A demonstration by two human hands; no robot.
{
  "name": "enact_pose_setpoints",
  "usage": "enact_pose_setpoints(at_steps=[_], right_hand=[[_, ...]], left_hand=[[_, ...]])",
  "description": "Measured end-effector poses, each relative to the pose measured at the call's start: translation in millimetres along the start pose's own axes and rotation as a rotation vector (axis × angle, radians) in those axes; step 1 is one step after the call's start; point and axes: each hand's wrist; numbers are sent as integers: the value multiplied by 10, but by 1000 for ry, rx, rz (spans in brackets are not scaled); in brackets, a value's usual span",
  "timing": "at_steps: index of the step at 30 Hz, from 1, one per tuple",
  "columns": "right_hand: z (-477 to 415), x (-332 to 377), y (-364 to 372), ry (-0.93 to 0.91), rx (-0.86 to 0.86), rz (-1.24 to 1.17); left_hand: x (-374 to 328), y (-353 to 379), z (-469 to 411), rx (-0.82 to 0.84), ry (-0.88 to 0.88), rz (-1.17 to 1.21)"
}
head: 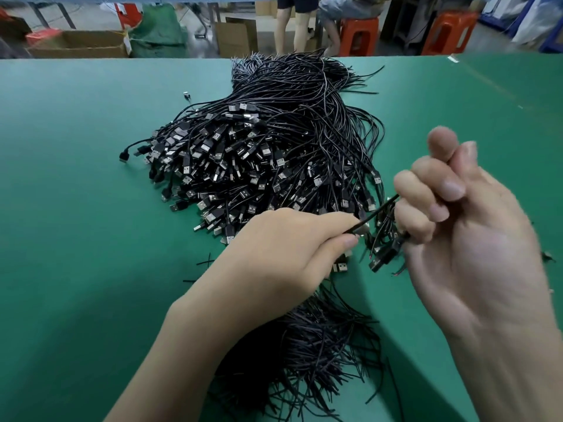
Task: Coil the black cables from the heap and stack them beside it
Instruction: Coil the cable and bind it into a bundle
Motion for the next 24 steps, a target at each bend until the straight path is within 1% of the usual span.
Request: enact_pose_setpoints(at_steps=[2, 6, 9, 11, 14, 16, 20, 23, 24], right_hand=[[14, -84, -29, -96, -50, 159], [56, -257, -58, -271, 8, 517], [89, -328, -73, -359, 34, 809], [123, -359, -71, -394, 64, 955], [158, -399, -64, -450, 106, 1191], [165, -420, -66, -438, 134, 1328], [169, -429, -50, -318, 168, 1420], [129, -347, -111, -275, 155, 1529], [96, -309, -156, -214, 142, 1490]], left_hand=[[18, 7, 3, 13, -9, -63], [-53, -9, 17, -7, 9, -120], [-35, -61, 30, -75, 57, -149], [-8, -118, 54, -140, 94, -124], [8, -174, 79, -209, 85, -98], [13, -197, 99, -247, 60, -94], [-76, -177, 110, -267, 46, -158], [-86, -260, 148, -388, 54, -218], [-61, -329, 177, -437, 54, -208]])
Point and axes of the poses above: each hand's wrist, its own z-axis away from the middle knuckle, its own y-axis out of the palm, x = y × z
